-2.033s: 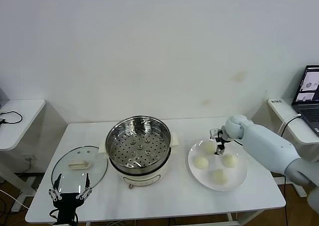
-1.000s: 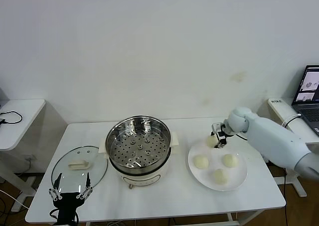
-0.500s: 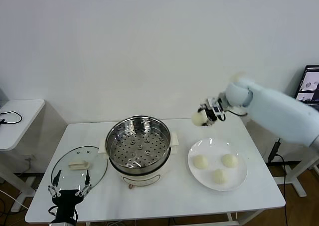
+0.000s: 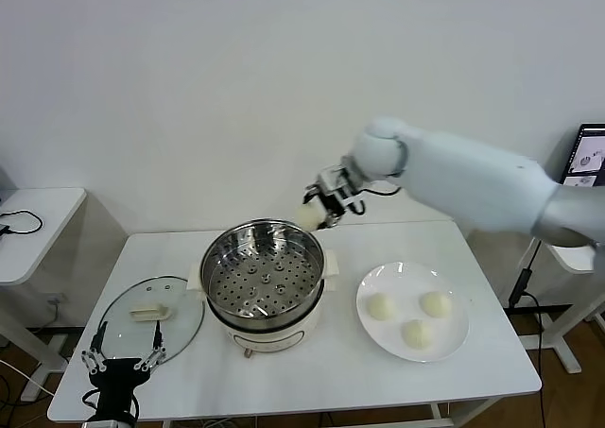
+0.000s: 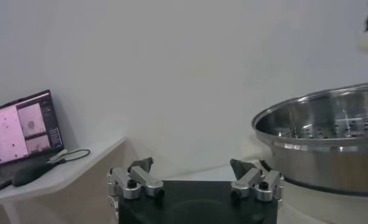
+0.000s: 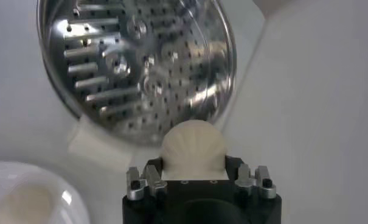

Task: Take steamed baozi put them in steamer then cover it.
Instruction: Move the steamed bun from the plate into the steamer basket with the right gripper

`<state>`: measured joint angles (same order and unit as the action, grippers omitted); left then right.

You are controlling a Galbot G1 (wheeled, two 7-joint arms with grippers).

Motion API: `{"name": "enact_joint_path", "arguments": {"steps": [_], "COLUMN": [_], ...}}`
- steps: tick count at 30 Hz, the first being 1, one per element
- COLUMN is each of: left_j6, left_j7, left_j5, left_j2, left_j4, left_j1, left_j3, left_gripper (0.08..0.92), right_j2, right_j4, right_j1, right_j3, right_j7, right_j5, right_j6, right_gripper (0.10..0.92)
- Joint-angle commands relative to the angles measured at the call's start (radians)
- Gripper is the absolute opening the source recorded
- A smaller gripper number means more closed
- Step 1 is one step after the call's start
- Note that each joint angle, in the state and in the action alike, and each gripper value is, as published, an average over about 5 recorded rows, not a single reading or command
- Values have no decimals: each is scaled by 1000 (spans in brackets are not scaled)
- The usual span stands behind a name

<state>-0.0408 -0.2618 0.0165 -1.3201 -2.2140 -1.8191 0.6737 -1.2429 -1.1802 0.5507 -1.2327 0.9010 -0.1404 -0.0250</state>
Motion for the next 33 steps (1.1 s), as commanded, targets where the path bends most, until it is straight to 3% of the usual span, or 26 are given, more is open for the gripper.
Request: {"name": "enact_joint_path", "arguments": {"steps": [1,10,27,33], "left_j6": [0,3,6,5], "left_j7": [0,-2,-3,-3], "left_j5": [6,8,10,10], "left_j2": [0,-11,-12,-12], "left_j4": [3,11,29,28], "left_j1": [0,-5,2,5], "left_j3": [5,13,11,10], "left_gripper": [823,823,823,823], "right_j2": [-231,-322,-334,-334], "right_j4": [185,322,419,421], "right_j1": [-16,-114,-171,-170], "right_j3": [-65,-50,-16,-11], "right_j7": [-23,-54,-103,-120], "right_j5": [153,342,528,528], "right_j6": [-225,-397,-506,-519], "right_gripper": [626,628,630,735]}}
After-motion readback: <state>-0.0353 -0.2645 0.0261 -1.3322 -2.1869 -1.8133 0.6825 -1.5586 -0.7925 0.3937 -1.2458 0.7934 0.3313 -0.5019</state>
